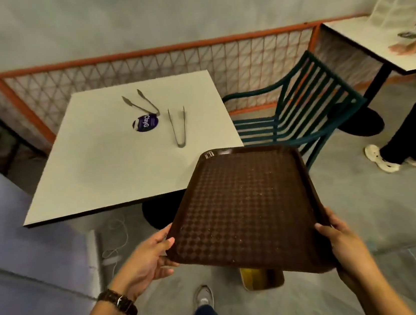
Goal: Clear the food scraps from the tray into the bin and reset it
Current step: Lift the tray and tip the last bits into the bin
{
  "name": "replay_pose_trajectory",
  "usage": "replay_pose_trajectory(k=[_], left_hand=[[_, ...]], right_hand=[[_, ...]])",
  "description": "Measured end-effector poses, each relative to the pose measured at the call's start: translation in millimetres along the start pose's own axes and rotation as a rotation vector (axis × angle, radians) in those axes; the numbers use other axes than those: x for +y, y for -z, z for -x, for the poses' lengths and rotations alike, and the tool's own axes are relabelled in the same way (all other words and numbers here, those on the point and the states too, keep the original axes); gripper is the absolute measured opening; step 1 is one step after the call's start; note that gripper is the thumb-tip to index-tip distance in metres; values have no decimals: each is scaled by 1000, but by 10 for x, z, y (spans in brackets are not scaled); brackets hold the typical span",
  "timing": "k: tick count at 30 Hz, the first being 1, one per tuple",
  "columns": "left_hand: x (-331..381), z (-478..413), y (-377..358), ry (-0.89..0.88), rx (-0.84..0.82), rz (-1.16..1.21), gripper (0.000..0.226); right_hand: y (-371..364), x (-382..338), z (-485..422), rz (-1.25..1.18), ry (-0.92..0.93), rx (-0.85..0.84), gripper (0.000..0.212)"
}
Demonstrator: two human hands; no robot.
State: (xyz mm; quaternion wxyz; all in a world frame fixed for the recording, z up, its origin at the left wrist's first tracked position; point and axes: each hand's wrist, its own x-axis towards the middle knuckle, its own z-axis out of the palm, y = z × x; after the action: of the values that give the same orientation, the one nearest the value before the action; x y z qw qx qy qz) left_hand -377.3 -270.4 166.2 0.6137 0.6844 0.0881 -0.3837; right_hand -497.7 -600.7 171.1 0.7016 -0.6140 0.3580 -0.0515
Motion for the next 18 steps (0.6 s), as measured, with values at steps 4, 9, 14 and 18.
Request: replay_pose_trajectory(k=[4, 9, 14, 18], left_hand=[[-256, 173, 533, -2, 129, 73, 38], [-585, 185, 1082, 53, 295, 195, 38], [-786, -46, 1636, 81, 403, 210, 40], [-1027, -320, 2129, 135, 500, 197, 42]], right_hand=[[-663, 99, -221, 99, -39, -143, 47], [-1516, 356, -454, 223, -34, -271, 46], [-2335, 704, -662, 359, 16, -353, 45], [-2929, 899, -798, 567, -36, -307, 45]])
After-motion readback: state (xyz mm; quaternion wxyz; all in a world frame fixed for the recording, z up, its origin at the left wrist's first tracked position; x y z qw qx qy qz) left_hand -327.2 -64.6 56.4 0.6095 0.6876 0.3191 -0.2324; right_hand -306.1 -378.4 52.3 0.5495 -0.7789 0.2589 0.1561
